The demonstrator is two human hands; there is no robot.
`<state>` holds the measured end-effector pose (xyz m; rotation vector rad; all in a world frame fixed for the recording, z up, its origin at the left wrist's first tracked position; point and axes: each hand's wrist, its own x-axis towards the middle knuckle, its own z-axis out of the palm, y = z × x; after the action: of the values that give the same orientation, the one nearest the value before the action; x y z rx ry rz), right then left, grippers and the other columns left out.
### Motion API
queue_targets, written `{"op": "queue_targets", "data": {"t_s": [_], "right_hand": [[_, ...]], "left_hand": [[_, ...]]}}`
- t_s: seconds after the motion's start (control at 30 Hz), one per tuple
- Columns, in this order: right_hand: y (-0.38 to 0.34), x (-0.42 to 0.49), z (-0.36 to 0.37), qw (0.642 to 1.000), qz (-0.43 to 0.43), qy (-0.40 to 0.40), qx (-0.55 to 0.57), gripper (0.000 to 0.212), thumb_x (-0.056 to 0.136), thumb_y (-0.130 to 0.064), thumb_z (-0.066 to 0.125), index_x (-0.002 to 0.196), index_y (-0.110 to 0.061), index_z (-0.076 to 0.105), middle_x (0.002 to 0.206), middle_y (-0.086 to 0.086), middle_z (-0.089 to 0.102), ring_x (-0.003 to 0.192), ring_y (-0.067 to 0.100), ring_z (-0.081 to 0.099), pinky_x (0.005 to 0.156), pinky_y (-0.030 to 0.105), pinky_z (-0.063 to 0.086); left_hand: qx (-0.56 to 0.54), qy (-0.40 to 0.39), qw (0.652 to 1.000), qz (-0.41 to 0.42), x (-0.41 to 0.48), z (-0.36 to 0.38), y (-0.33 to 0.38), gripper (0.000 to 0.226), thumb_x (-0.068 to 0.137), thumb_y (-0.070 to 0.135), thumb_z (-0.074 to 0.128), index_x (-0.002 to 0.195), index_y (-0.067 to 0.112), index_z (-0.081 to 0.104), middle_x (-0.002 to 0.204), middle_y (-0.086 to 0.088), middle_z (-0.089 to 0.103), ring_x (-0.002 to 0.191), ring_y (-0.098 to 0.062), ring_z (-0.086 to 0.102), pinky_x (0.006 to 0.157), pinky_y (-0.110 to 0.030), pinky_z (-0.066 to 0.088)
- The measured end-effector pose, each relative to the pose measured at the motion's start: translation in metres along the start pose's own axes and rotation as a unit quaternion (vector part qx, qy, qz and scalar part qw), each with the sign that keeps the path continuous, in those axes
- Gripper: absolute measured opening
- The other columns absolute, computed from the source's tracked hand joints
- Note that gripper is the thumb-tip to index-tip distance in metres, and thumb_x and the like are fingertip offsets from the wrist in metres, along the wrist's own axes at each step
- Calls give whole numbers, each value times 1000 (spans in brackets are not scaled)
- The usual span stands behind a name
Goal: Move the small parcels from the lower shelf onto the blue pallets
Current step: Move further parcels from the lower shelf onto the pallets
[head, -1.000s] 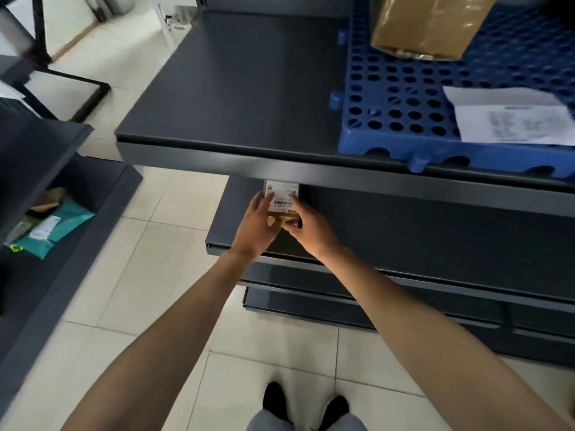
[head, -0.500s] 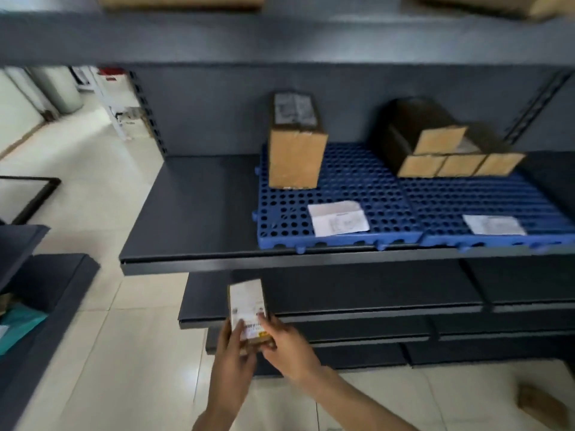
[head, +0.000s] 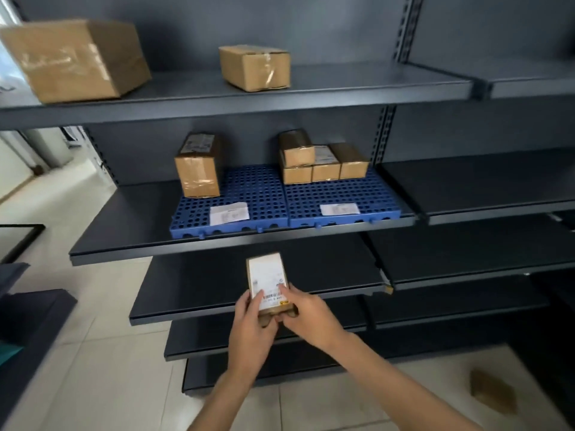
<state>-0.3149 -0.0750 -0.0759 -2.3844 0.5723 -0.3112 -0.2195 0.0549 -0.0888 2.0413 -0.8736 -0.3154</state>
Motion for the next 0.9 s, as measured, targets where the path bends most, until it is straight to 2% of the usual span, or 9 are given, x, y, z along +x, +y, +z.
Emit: {"op": "queue_targets", "data": {"t_s": [0.1, 0.2, 0.33, 0.43, 0.5, 0.63, 0.73, 0.8, 0.9], "right_hand": [[6, -19, -56, 999, -20, 35, 2, 66, 87, -21, 69, 146, -25, 41, 148, 1, 48, 122, 12, 58, 105, 28, 46], [12, -25, -112, 996, -31, 89, 10, 66, 85, -20, 71, 145, -25, 43, 144, -2, 52, 121, 12, 58, 101, 23, 46], [23, -14, -175, 991, -21, 130, 9, 65, 85, -19, 71, 145, -20, 43, 139, 1, 57, 122, 15, 56, 103, 27, 44], [37, 7, -211, 990, -23, 142, 15, 64, 86, -18, 71, 144, -18, 43, 138, 3, 58, 123, 15, 56, 102, 23, 42], [48, 28, -231, 989, -27, 145, 22, 63, 87, -17, 69, 144, -18, 43, 139, 3, 57, 123, 15, 55, 105, 25, 42], [69, 85, -262, 988, -19, 153, 11, 63, 87, -22, 67, 145, -22, 43, 133, 4, 62, 113, 18, 61, 97, 30, 49], [83, 134, -281, 988, -23, 151, 6, 64, 87, -28, 67, 145, -27, 42, 131, 6, 63, 116, 22, 60, 99, 26, 46], [91, 164, -291, 992, -6, 129, 8, 63, 88, -32, 66, 145, -34, 39, 132, 4, 63, 116, 22, 59, 100, 28, 46], [103, 197, -298, 994, -4, 106, -6, 64, 90, -30, 64, 147, -37, 36, 127, 3, 66, 106, 19, 64, 94, 30, 52]], "left_hand": [[8, 17, 999, 36, 1, 13, 53, 62, 85, 23, 71, 141, 24, 46, 148, 7, 32, 112, -7, 55, 84, -22, 52], [21, 33, 995, 87, 19, 22, 106, 60, 85, 29, 69, 140, 28, 45, 146, 12, 31, 112, -4, 51, 76, -14, 42], [42, 42, 990, 131, 56, 38, 163, 61, 84, 37, 68, 140, 29, 44, 146, 11, 31, 114, -1, 45, 82, -20, 40], [44, 33, 987, 148, 92, 53, 192, 62, 85, 35, 68, 141, 27, 43, 148, 5, 31, 122, -9, 45, 89, -21, 38], [50, 33, 985, 160, 120, 62, 205, 61, 86, 32, 67, 142, 27, 42, 148, 3, 31, 124, -12, 45, 91, -20, 36], [57, 55, 982, 169, 182, 76, 224, 58, 88, 32, 63, 141, 29, 40, 144, 1, 39, 119, -17, 51, 87, -30, 47], [75, 80, 977, 184, 228, 84, 233, 56, 88, 32, 64, 139, 27, 42, 150, -3, 38, 121, -23, 54, 89, -35, 52], [99, 83, 975, 181, 256, 86, 235, 54, 88, 34, 64, 137, 26, 42, 150, -6, 38, 130, -27, 46, 97, -41, 50], [165, 92, 961, 203, 289, 85, 232, 53, 88, 37, 63, 136, 22, 47, 147, -10, 43, 139, -32, 32, 112, -47, 33]]}}
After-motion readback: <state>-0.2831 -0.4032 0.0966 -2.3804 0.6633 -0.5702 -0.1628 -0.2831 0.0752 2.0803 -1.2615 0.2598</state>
